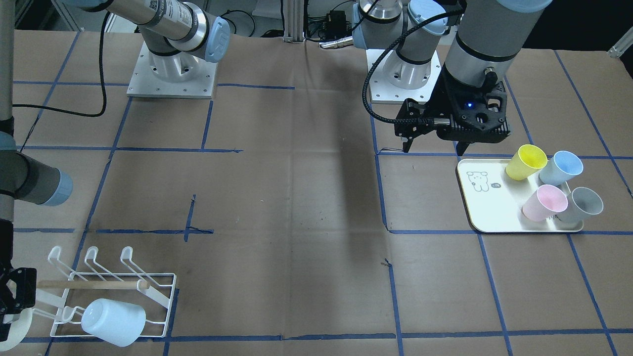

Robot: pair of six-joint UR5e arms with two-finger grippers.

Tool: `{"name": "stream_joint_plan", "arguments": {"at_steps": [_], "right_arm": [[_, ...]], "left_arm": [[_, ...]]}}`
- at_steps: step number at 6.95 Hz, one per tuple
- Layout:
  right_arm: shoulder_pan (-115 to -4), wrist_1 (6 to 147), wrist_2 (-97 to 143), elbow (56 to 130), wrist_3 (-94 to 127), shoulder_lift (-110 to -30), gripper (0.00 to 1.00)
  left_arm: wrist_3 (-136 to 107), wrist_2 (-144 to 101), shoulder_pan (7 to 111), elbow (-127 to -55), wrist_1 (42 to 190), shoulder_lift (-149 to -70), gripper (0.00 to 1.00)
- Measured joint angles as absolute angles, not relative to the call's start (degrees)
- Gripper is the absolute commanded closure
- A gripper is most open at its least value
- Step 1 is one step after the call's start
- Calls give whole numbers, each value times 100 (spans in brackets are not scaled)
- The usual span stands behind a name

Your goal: Transfer IKEA cup to right arm and place on rack

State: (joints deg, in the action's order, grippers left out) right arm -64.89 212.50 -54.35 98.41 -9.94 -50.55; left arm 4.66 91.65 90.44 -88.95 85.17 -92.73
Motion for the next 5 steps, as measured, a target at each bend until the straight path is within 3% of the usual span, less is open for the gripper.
{"name": "stream_joint_plan", "arguments": {"at_steps": [5], "right_arm": [[-6495, 21392, -5432, 10044, -974, -4972, 86]], "left_arm": [[515, 9002, 9044, -9406, 7917, -8990, 1]]}}
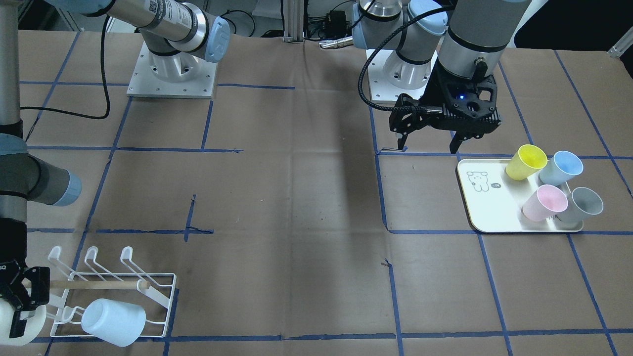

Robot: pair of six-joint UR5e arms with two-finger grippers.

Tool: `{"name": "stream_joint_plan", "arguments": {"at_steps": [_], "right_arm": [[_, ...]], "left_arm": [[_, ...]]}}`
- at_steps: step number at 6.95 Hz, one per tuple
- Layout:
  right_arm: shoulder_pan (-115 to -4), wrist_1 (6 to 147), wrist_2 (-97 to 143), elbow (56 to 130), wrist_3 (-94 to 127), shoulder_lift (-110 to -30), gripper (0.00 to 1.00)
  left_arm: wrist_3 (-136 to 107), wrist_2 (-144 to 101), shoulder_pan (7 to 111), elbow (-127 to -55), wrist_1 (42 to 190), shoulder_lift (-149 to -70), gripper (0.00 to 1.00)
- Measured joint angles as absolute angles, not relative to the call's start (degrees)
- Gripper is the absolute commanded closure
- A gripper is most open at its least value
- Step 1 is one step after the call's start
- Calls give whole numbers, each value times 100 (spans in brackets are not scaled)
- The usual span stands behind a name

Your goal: Transfer IKEA cup to right arm and place on rack

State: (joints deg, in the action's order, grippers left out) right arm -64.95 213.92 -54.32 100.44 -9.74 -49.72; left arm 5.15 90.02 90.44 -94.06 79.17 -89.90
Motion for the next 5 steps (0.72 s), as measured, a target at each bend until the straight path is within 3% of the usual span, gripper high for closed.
{"name": "stream_joint_plan", "arguments": {"at_steps": [1, 2, 3, 4, 5], "right_arm": [[-6495, 21392, -5434, 10075, -967, -4962, 79], [-6495, 21387, -5438, 10094, -962, -4952, 53], [-6494, 21375, -5439, 10114, -957, -4945, 7], [-6492, 21358, -5440, 10129, -936, -4942, 1], [-6493, 21335, -5446, 10132, -892, -4940, 0]], "left_arm": [[501, 8967, 9044, -9398, 7906, -8983, 1], [495, 8970, 9044, -9389, 7915, -8969, 1], [493, 8982, 9044, -9378, 7945, -8956, 1], [494, 8998, 9044, -9365, 7969, -8951, 1], [498, 9032, 9043, -9362, 7977, -8948, 1]]}}
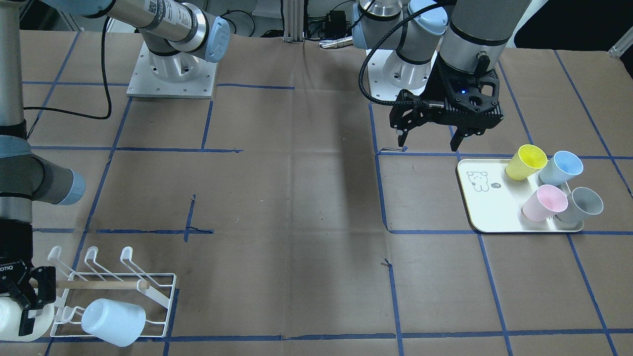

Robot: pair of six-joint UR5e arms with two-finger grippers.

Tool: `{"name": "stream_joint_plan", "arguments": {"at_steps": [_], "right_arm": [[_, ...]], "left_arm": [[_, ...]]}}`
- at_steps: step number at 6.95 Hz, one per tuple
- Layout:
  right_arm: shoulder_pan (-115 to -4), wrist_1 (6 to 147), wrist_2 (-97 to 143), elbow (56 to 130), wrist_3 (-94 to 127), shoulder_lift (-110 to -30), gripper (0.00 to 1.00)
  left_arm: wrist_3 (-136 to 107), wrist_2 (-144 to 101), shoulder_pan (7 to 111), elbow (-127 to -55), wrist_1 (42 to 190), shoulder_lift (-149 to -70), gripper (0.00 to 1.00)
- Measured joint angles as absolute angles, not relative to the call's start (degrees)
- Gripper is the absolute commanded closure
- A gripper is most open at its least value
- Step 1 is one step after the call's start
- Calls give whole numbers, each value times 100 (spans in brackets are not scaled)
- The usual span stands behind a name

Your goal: Transfer IKEA cup to right arm and place on rack

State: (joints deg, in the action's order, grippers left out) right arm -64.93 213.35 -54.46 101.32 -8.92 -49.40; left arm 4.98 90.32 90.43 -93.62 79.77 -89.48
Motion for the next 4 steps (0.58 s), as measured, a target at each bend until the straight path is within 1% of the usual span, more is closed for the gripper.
{"name": "stream_joint_plan", "arguments": {"at_steps": [4], "right_arm": [[-6492, 21312, -5469, 10128, -818, -4954, 0]], "left_arm": [[501, 9078, 9035, -9369, 7964, -8953, 1]]}}
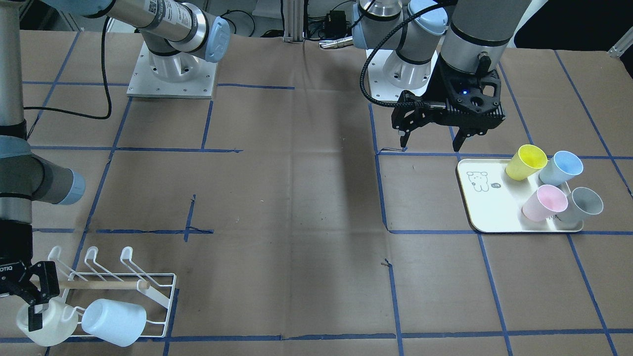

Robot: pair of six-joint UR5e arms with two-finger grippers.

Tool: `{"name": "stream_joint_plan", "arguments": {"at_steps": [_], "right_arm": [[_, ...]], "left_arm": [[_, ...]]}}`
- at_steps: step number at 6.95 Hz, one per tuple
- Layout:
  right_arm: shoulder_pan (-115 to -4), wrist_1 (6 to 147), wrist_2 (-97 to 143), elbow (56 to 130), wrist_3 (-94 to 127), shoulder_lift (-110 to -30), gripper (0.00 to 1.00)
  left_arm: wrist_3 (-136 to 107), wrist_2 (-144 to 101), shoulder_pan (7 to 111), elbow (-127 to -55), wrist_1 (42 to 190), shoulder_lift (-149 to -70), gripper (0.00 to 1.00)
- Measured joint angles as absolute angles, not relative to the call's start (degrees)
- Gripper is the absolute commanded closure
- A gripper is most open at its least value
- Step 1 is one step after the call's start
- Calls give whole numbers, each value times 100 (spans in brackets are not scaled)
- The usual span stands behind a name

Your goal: Transfer IKEA cup to right arm and place on rack

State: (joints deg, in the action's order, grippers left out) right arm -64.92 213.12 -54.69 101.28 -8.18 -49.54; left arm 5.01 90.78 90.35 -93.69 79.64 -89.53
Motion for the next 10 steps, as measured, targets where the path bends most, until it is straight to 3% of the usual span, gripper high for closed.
{"name": "stream_joint_plan", "arguments": {"at_steps": [3, 10], "right_arm": [[-6534, 20530, -5488, 10156, -828, -5503, 0], [-7669, 15584, -7680, 10681, -860, -8382, 0]], "left_arm": [[495, 9044, 9021, -9376, 7965, -8952, 1], [75, 9011, 8972, -9421, 7991, -8930, 1]]}}
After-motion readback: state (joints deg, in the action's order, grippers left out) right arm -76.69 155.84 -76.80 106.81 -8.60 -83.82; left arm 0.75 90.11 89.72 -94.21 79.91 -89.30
